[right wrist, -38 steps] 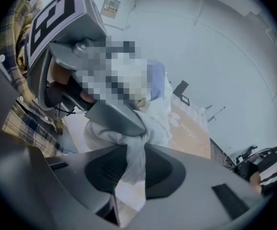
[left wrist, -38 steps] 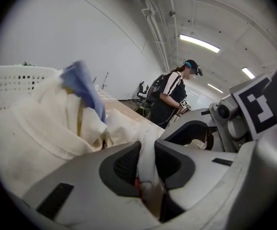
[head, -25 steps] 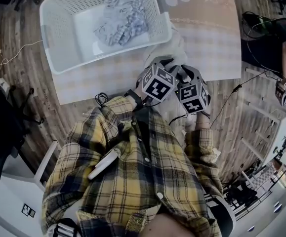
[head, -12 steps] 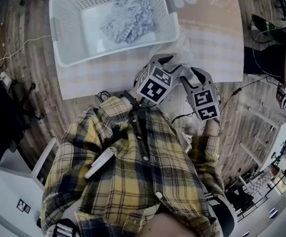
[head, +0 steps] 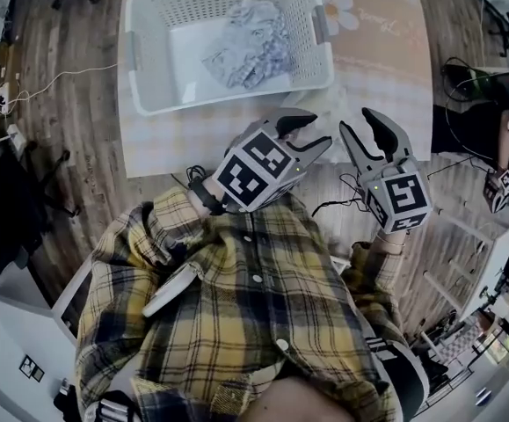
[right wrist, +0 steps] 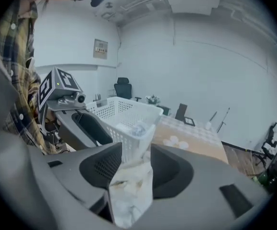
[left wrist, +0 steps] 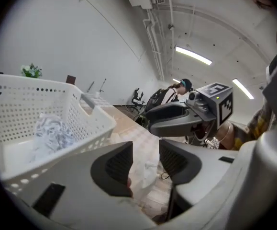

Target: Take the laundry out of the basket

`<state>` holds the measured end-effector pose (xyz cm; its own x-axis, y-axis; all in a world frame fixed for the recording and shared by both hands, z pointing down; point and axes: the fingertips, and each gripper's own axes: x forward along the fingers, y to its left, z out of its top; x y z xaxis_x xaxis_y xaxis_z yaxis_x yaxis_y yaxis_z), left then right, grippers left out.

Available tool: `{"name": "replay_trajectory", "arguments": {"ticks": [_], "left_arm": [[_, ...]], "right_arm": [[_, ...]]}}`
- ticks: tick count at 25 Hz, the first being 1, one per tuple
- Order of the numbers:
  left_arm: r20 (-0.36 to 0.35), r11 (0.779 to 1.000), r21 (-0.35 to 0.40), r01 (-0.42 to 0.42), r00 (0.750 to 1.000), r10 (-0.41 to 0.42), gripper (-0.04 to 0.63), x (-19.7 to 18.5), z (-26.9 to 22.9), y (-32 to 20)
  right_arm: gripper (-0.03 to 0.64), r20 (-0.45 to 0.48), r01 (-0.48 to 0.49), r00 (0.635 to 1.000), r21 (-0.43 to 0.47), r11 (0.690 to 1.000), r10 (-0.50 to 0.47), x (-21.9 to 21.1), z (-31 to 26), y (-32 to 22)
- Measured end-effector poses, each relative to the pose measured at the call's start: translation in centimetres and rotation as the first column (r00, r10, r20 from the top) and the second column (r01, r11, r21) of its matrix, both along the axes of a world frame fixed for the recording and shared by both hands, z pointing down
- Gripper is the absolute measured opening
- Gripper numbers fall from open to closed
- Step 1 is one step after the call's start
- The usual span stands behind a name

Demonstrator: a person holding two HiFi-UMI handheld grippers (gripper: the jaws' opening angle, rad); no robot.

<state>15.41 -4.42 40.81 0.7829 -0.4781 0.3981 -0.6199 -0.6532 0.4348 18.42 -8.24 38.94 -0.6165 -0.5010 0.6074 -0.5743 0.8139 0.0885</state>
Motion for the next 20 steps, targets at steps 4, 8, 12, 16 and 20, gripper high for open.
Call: {"name": "replay_trajectory", "arguments": {"ticks": [4, 8, 12, 16, 20], "left_arm": [[-0.053, 0.996, 0.055, 0.068, 0.996, -0.065, 0.212, -3.1, -4.8, -0.7], [-0.128, 0.978, 0.091, 0.187, 0.976, -0.174, 0.212, -7.0, -9.1, -1.9], [-0.152, 0.925, 0.175, 0.336, 0.938, -0.312, 0.201, -12.5, -11.9, -2.6], [-0.115, 0.845, 0.292, 0.449, 0.893, -0.435, 0.138, -17.4, -14.4, -2.5], [-0.100, 0.762, 0.363, 0.536, 0.835, -0.540, 0.028, -20.7, -15.8, -1.4]], "right_arm": [[0.209, 0.110, 0.070, 0.991, 0.071, 0.995, -0.077, -3.5, -4.6, -1.0], [0.190, 0.199, 0.114, 0.970, 0.145, 0.983, -0.142, -7.2, -8.9, -1.8], [0.138, 0.325, 0.144, 0.923, 0.200, 0.969, -0.204, -11.5, -11.3, -1.9], [0.055, 0.411, 0.154, 0.876, 0.254, 0.955, -0.251, -15.3, -14.0, -1.6], [0.024, 0.416, 0.173, 0.858, 0.320, 0.932, -0.302, -18.0, -15.2, -0.4]]}}
